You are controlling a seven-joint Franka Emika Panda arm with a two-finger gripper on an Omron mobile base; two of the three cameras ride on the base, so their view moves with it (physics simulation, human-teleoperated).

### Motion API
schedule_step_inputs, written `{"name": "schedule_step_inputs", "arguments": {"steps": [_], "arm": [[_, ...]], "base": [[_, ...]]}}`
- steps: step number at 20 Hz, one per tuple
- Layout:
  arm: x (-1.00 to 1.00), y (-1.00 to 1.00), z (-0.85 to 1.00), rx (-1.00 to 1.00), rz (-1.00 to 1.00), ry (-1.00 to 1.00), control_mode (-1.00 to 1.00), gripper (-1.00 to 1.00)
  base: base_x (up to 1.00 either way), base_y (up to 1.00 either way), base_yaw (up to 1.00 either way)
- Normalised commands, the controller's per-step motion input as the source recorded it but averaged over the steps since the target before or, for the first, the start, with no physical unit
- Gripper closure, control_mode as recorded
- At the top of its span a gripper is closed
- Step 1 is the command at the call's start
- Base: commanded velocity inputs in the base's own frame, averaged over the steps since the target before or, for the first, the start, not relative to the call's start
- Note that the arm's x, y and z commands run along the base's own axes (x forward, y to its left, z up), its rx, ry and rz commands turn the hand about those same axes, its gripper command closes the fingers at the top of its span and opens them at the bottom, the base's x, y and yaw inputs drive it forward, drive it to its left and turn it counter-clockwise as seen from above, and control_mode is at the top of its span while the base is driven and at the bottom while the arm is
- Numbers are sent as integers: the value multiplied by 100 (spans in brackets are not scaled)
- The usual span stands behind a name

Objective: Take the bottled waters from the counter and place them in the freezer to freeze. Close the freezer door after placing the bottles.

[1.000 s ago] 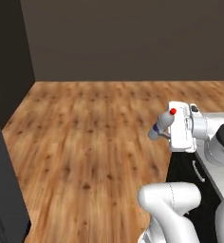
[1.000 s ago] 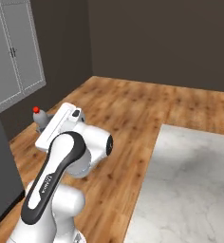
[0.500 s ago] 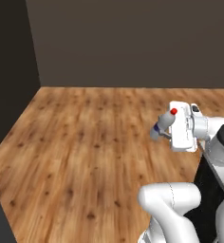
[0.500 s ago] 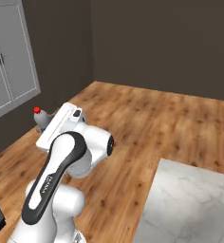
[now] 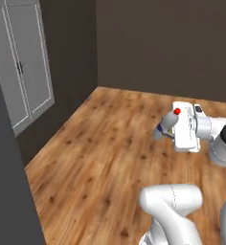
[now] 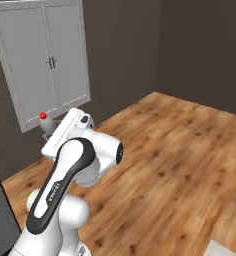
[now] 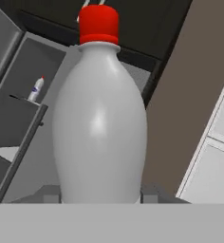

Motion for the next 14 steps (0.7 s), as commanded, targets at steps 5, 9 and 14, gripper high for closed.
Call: {"name": "schedule_step_inputs", "arguments": {"steps": [5, 9, 14], "arm": [[0, 0, 0, 0, 0, 0, 100, 100], [0, 0, 0, 0, 0, 0, 100, 100], [0, 0, 0, 0, 0, 0, 100, 100]], "base": [[11, 43, 68], [0, 48, 75], [0, 51, 75]]}}
